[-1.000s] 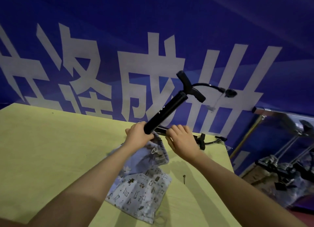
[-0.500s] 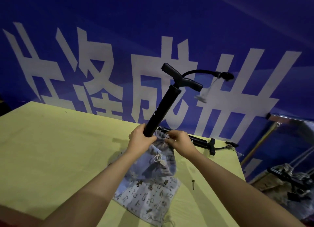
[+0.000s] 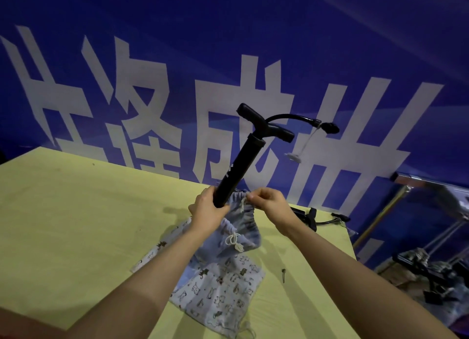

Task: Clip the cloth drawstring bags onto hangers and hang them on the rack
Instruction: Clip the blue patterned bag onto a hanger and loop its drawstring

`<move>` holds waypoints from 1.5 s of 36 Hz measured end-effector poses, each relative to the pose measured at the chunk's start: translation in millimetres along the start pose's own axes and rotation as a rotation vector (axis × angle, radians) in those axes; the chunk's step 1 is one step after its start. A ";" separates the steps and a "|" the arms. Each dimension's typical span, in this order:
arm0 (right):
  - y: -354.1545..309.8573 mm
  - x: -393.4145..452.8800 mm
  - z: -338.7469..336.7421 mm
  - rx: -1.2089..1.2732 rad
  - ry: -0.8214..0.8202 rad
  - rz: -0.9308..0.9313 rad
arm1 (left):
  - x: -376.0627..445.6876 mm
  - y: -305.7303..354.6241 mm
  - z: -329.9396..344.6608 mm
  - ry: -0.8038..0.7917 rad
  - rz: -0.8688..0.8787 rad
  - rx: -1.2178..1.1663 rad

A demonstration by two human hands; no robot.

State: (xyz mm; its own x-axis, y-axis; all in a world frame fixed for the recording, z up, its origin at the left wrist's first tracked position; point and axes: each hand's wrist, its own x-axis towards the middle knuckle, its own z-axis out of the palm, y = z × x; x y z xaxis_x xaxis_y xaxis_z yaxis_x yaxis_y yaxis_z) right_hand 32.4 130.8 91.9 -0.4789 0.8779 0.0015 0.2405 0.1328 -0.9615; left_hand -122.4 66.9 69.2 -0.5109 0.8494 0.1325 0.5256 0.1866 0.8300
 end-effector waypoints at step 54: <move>-11.4 10.0 30.5 -0.215 -0.114 -0.024 | 24.5 38.9 -37.7 0.140 0.492 0.416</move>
State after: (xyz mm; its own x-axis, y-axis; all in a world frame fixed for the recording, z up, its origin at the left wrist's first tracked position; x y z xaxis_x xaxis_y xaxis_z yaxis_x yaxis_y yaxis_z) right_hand -0.9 124.0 94.5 -0.5758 0.8174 -0.0189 0.3963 0.2588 -0.8809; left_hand -140.2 76.3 125.2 -0.2128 0.8170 0.5360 0.9251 -0.0080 0.3795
